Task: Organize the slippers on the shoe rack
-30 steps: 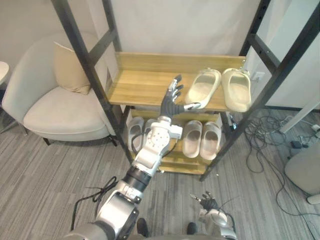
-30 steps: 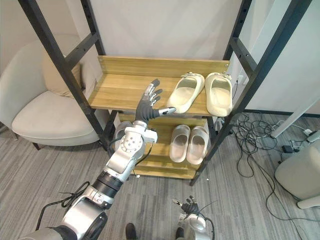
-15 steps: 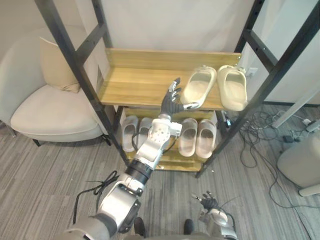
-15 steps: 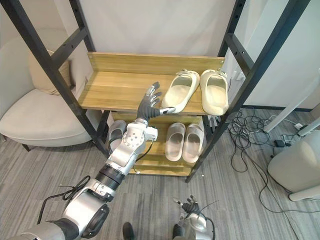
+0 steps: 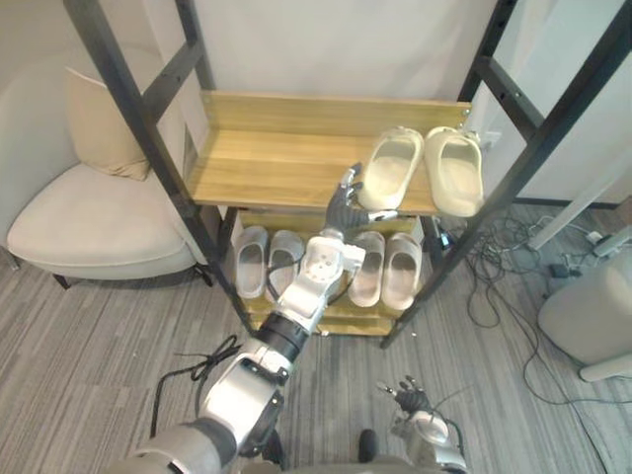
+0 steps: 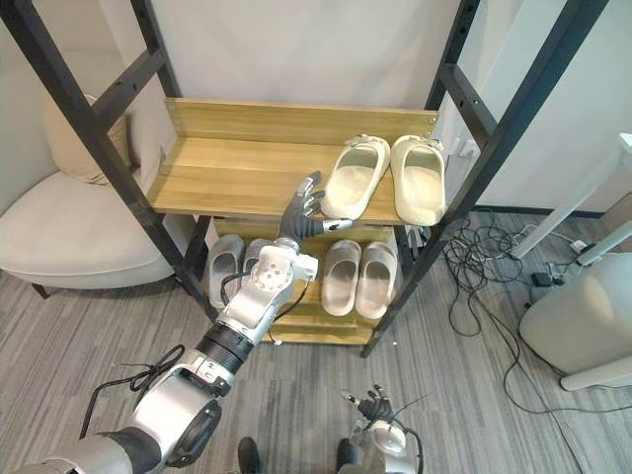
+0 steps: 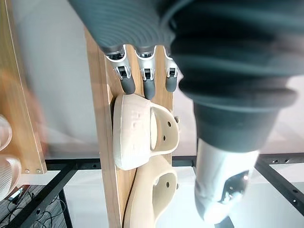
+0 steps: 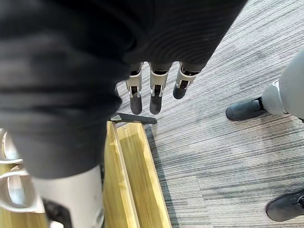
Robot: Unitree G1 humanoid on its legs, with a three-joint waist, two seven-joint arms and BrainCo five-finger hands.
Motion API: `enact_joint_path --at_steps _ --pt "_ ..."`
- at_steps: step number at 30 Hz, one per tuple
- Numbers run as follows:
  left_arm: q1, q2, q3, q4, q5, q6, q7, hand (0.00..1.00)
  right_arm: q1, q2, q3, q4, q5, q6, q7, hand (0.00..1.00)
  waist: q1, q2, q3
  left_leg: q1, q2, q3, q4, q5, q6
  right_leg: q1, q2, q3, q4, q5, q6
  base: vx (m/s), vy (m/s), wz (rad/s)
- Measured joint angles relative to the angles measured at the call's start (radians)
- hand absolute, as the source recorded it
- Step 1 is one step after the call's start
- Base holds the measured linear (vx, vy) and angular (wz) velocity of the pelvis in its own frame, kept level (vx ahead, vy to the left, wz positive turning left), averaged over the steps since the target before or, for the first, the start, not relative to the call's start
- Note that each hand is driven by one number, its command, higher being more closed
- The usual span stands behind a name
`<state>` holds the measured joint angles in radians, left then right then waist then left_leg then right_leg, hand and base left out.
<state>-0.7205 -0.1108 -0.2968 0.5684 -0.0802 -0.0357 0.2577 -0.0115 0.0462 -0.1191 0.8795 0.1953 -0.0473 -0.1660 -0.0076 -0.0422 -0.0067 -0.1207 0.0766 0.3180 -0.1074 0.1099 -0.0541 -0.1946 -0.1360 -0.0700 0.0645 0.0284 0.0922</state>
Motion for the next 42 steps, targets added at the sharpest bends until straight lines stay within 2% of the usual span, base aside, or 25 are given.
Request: enact_joint_path --at_steps 10,15,24,31,34,40,42 --pt "-0.017 -0.001 -0.017 0.015 -0.002 -0.004 0.001 0.00 -0.029 0.017 -0.034 0.000 0.001 0.000 -0.003 0.00 -0.008 -0.013 0.006 0.000 -0.002 0.027 0.000 -0.002 0.003 -0.016 0.001 0.027 -0.001 0.007 0.000 -0.01 0.020 -0.06" --pt "-0.057 -0.002 -0.048 0.050 -0.019 -0.004 -0.001 0.00 -0.035 0.021 -0.036 0.000 0.001 0.000 -0.003 0.00 -0.021 -0.026 0.013 0.000 -0.004 0.029 0.003 -0.003 0.004 -0.016 -0.001 0.030 -0.003 0.011 0.003 -0.01 0.036 -0.03" --pt "-0.059 -0.002 -0.046 0.051 -0.040 -0.004 0.000 0.00 -0.037 0.021 -0.037 0.000 0.002 0.000 -0.006 0.00 -0.040 -0.026 0.013 0.002 -0.006 0.035 0.003 -0.004 0.005 -0.017 -0.001 0.037 -0.004 0.011 0.003 0.00 0.031 -0.01" --pt "-0.063 0.000 -0.033 0.051 -0.039 -0.002 0.000 0.00 -0.034 0.022 -0.064 0.004 0.002 0.000 -0.007 0.00 -0.041 -0.026 0.013 0.012 -0.008 0.047 0.002 -0.008 0.007 -0.015 -0.002 0.050 -0.005 0.013 0.007 0.00 0.035 -0.06" --pt "-0.094 0.013 0.006 0.046 -0.039 -0.001 0.001 0.00 -0.026 0.023 -0.074 0.005 0.002 0.000 -0.007 0.00 -0.040 -0.025 0.013 0.012 -0.009 0.039 0.002 -0.008 0.007 -0.013 -0.003 0.046 -0.004 0.013 0.007 0.00 0.020 0.02" --pt "-0.094 0.083 0.003 -0.142 -0.040 -0.005 0.001 0.00 -0.011 0.023 -0.072 0.009 0.003 0.000 -0.004 0.00 -0.036 -0.023 0.012 0.023 -0.008 -0.003 0.003 -0.008 0.007 0.023 -0.007 0.004 -0.004 0.004 0.005 0.01 0.018 0.19" --pt "-0.082 0.102 -0.002 -0.219 -0.040 -0.026 -0.001 0.00 -0.010 0.023 -0.067 0.010 0.003 0.000 -0.001 0.00 -0.019 -0.022 0.012 0.022 -0.007 -0.025 0.003 -0.008 0.007 0.035 -0.007 -0.016 -0.001 -0.002 0.004 0.00 0.010 0.31"
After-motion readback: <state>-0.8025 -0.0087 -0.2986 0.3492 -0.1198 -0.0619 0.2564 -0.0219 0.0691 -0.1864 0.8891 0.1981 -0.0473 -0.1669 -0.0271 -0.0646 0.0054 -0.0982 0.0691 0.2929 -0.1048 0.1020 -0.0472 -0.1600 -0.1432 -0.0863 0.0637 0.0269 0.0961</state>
